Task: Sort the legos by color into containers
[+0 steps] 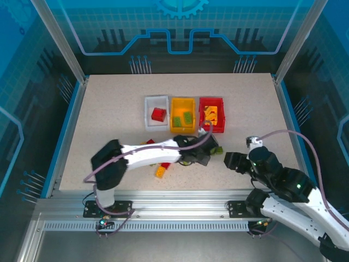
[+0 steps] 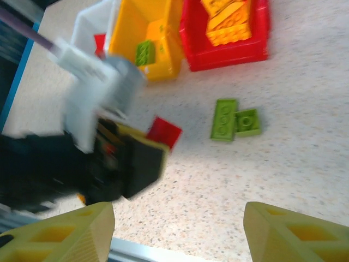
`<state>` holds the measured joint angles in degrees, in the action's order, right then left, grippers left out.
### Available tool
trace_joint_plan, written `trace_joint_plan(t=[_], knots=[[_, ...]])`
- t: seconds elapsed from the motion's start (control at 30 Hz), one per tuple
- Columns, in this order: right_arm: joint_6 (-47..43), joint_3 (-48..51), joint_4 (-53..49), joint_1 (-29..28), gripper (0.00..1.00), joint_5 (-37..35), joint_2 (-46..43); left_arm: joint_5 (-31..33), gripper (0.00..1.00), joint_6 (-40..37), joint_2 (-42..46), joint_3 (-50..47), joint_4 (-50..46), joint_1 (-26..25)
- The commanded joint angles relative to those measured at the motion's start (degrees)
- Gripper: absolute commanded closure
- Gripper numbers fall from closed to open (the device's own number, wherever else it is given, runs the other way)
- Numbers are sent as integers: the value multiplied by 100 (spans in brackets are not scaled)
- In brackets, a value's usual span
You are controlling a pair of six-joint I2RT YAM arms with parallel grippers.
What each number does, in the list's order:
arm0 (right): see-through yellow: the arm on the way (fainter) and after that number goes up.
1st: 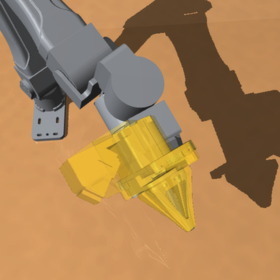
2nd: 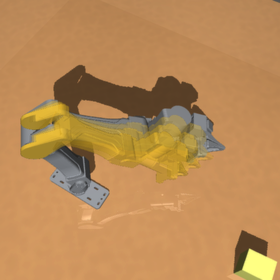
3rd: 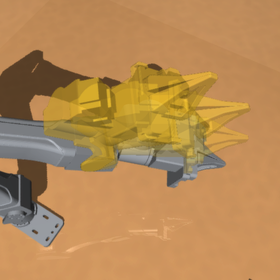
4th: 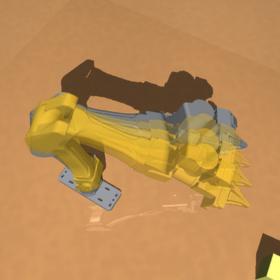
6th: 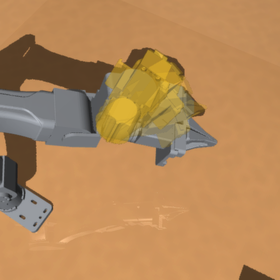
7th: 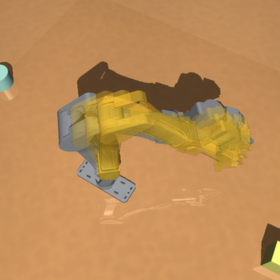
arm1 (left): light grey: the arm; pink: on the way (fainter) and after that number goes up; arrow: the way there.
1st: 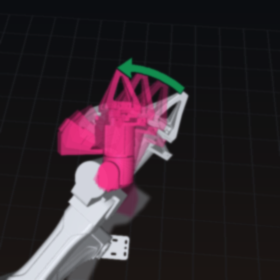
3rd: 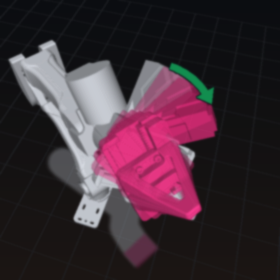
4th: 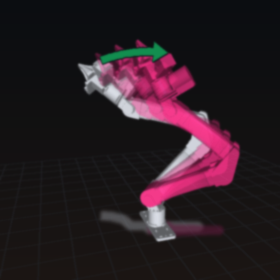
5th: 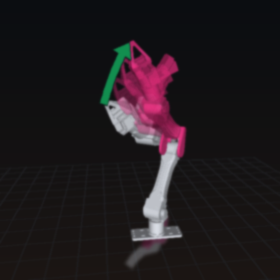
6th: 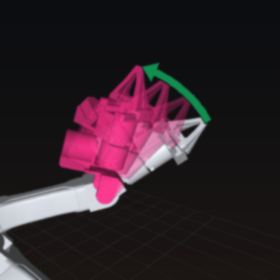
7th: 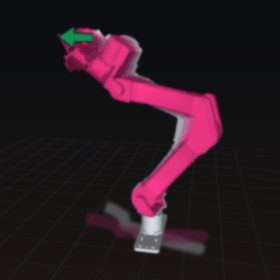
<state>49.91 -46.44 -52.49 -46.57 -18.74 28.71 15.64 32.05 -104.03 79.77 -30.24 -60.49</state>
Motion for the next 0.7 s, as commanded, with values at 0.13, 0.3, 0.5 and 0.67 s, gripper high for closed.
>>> trace_joint_plan(t=[0.13, 0.3, 0.5, 0.67], knots=[[-840, 11, 1977, -79, 36, 1166, 1290, 93, 88, 57, 1037, -246, -747, 1693], [-1009, -253, 2659, -73, 35, 1268, 2224, 490, 88, -137, 590, 77, -879, 2728], [-942, -360, 3156, -45, 36, 1301, 3013, 906, 85, -93, -302, 711, -1000, 3262], [-861, -518, 3265, -30, 36, 1356, 3219, 1255, 84, -76, -901, 1146, -1145, 3358]])
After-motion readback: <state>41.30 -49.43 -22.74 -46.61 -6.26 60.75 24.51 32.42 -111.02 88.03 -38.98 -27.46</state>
